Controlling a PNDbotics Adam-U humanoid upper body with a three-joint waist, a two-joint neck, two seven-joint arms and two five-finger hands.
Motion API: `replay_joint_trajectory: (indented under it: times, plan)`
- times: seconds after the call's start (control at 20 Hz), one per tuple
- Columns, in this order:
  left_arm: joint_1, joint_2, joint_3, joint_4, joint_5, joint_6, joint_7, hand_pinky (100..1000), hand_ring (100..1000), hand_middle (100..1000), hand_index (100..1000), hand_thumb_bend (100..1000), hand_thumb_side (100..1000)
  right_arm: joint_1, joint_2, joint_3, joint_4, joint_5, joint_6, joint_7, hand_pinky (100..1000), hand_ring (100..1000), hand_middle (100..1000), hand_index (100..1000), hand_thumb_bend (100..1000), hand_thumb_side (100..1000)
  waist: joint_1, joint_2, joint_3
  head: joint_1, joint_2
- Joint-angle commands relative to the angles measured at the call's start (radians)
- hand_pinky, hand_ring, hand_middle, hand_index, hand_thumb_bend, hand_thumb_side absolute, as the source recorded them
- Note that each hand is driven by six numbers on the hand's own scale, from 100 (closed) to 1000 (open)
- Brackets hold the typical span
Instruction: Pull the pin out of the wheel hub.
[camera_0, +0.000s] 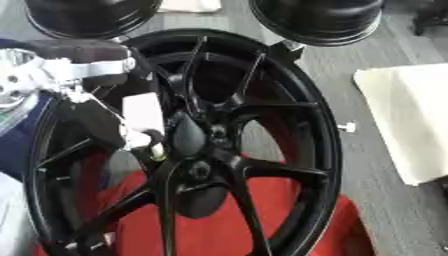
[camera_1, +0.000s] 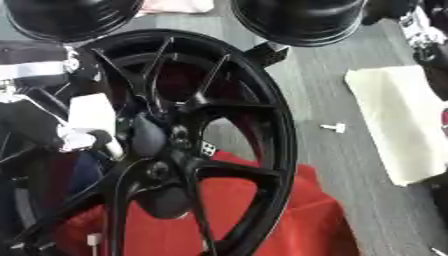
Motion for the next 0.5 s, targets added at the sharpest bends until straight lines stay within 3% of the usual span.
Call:
replay_joint_trajectory:
  times: [0.05, 0.2, 0.5]
  plan:
    - [-0.026, 0.031, 0.018, -0.028, -0.009, 0.128, -0.123, 795, 764, 661, 585, 273, 262, -0.007, -0.018, -0.013, -0.007, -0.007, 0.001, -0.004, 784, 591, 544, 664, 100, 544, -0.004, -0.021, 0.000, 0.002, -0.011]
    - [-0.026, 0.038, 0.019, -0.041, -0.008, 0.134, -0.140, 791, 748, 628, 516, 153, 110, -0.005, -0.017, -0.014, -0.007, -0.007, 0.001, -0.007, 784, 591, 544, 664, 100, 544, -0.005, -0.021, 0.001, 0.003, -0.010]
    - [-0.030, 0.057, 0.044, -0.087, 0.002, 0.140, -0.142, 775, 730, 600, 412, 100, 118, -0.002, -0.016, -0.015, -0.006, -0.007, 0.002, -0.010, 785, 591, 544, 664, 100, 544, -0.005, -0.024, 0.001, 0.005, -0.012]
